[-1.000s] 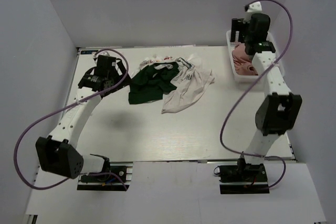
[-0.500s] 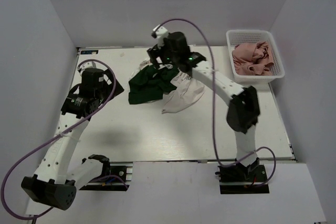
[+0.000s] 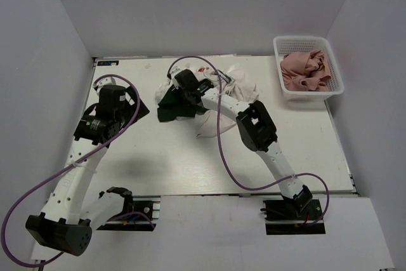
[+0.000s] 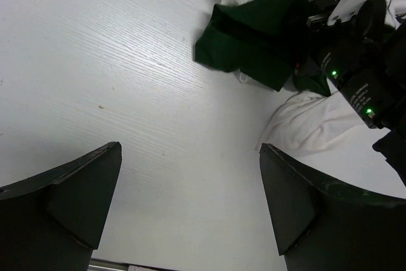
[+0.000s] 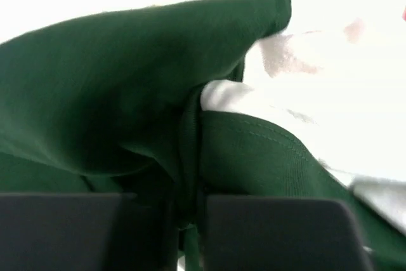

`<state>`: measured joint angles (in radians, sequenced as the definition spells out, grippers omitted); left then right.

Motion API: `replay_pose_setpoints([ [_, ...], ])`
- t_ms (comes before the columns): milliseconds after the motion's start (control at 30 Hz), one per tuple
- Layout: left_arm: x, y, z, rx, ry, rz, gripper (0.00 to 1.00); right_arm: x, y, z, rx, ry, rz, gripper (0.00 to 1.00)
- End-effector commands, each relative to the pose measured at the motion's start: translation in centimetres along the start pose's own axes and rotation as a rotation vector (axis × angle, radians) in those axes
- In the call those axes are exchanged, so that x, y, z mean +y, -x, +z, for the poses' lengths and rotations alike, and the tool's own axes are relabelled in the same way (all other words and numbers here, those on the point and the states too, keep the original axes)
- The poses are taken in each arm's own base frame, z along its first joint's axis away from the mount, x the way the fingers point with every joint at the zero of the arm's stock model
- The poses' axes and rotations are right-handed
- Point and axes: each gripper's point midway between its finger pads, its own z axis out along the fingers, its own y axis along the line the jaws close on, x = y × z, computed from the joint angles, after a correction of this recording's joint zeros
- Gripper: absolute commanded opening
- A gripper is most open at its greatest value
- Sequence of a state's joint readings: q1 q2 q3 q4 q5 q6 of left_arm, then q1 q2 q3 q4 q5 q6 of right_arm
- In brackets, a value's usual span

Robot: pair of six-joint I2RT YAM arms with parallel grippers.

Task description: Fold and stack the t-shirts

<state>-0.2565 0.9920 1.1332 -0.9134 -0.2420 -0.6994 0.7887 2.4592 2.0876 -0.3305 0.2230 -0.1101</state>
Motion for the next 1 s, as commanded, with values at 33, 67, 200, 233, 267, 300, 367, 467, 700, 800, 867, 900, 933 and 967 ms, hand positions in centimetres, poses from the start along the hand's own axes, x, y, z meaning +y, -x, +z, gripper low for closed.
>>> replay_pose_setpoints([
  [33, 0.6, -0.2, 0.0, -0.002, 0.019, 0.001, 1.0, -4.3, 10.6, -5.6, -0.28, -0.166, 0.004, 0.0],
  [67, 0.6, -0.2, 0.0, -0.002, 0.019, 0.001, 1.0, -4.9, 13.3, -8.1, -0.356, -0.159, 0.014, 0.0],
  [200, 0.5, 0.3, -0.2, -0.025, 0.012, -0.005, 1.0, -7.3, 21.5, -20.0, -0.627, -0.166, 0.065, 0.0],
  [233, 0.5, 0.4, -0.4, -0.032, 0.006, -0.007, 1.0, -7.6, 22.6, -21.8, -0.682, -0.166, 0.066, 0.0],
  [267, 0.4, 0.3, -0.4, -0.026, -0.001, -0.007, 1.0, -8.3, 24.6, -26.0, -0.776, -0.176, 0.072, 0.0],
  [300, 0.2, 0.5, -0.4, -0.033, -0.006, -0.009, 1.0, -9.0, 25.7, -29.4, -0.847, -0.184, 0.087, 0.0],
  [367, 0.0, 0.3, -0.4, -0.025, -0.016, -0.009, 1.0, -10.2, 27.6, -34.5, -0.962, -0.211, 0.094, 0.0],
  [467, 0.0, 0.0, 0.1, -0.012, -0.016, -0.007, 1.0, -12.8, 29.0, -41.2, -1.083, -0.31, 0.104, 0.0],
  [700, -0.5, -0.6, 1.5, 0.029, -0.011, 0.001, 1.0, -20.3, 28.9, -52.8, -1.267, -0.764, 0.17, 0.0],
  [800, -0.8, -0.3, 1.8, 0.034, -0.006, 0.003, 1.0, -22.4, 28.3, -55.9, -1.286, -0.923, 0.151, 0.0],
  [867, -0.8, -0.5, 2.1, 0.043, 0.002, 0.006, 1.0, -23.7, 28.2, -57.1, -1.305, -1.022, 0.142, 0.0],
  [900, -0.9, -0.4, 2.5, 0.044, 0.002, 0.006, 1.0, -24.5, 28.0, -58.6, -1.325, -1.062, 0.156, 0.0],
  [933, -1.1, -0.2, 2.3, 0.037, -0.004, 0.004, 1.0, -24.9, 28.2, -59.1, -1.335, -1.104, 0.145, 0.0],
  [967, -1.2, -0.4, 2.6, 0.053, -0.002, 0.007, 1.0, -26.2, 27.7, -60.6, -1.346, -1.171, 0.137, 0.0],
])
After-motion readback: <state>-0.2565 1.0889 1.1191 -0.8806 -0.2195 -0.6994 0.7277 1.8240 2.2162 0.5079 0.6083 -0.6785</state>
